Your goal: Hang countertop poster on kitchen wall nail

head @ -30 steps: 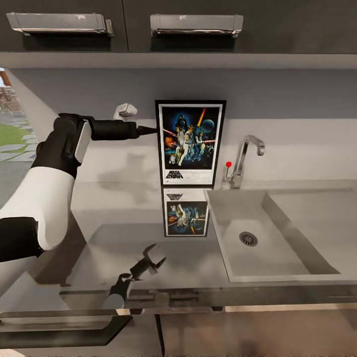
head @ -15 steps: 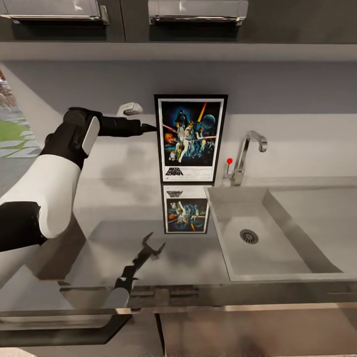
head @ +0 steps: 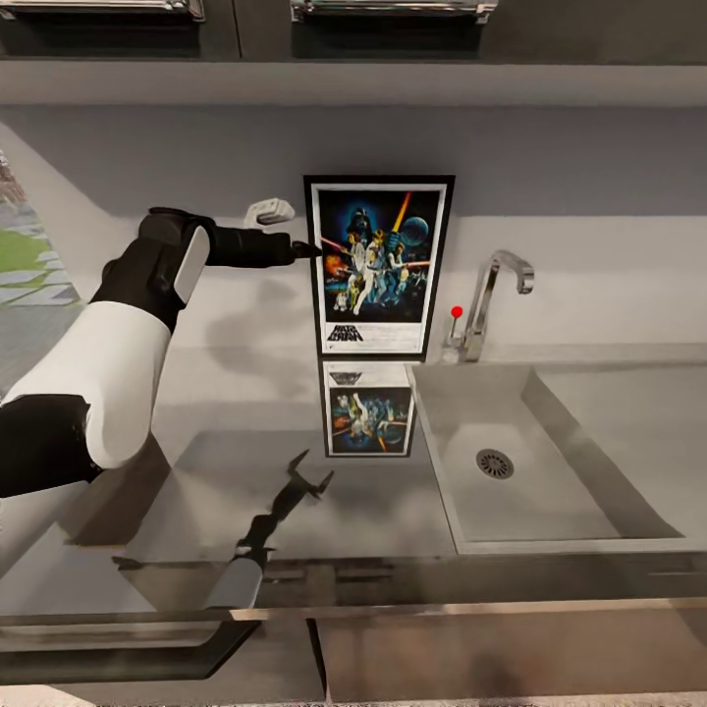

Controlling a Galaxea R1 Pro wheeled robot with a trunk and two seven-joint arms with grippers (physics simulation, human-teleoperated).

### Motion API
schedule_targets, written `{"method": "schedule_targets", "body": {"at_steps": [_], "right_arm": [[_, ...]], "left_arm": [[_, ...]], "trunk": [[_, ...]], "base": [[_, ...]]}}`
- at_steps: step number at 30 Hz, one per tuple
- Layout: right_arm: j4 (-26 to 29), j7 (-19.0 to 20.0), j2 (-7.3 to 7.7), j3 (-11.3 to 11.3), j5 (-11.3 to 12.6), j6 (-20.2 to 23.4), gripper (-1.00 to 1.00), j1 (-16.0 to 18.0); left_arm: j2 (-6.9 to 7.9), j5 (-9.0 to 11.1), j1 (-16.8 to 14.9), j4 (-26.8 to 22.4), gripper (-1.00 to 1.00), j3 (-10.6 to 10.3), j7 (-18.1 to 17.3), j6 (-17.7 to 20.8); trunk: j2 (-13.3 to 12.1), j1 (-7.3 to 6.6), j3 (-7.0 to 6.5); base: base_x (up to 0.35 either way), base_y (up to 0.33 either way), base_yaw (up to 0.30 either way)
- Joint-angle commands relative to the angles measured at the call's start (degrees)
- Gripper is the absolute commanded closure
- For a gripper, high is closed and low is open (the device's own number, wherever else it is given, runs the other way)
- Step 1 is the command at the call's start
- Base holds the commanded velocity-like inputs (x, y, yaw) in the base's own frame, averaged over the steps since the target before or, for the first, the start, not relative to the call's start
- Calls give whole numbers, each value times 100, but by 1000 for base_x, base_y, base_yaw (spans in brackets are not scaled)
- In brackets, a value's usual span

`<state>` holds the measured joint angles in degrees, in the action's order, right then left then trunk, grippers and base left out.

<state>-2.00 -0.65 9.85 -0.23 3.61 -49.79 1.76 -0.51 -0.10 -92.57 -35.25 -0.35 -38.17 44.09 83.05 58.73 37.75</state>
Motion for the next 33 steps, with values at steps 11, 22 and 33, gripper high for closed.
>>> {"method": "schedule_targets", "body": {"at_steps": [11,22,33], "right_arm": [[-19,12,1,4,26,-30,-100,8],[-21,13,6,-1,30,-30,-100,8],[-20,13,8,-2,35,-30,-100,8]], "left_arm": [[-42,2,-6,-34,-100,6,-30,20],[-21,-2,-7,-94,-100,23,-61,16],[-19,2,-6,-105,-100,26,-74,12]], "trunk": [[3,0,79],[3,0,85],[3,0,86]], "base": [[0,0,0],[0,0,0],[0,0,0]]}}
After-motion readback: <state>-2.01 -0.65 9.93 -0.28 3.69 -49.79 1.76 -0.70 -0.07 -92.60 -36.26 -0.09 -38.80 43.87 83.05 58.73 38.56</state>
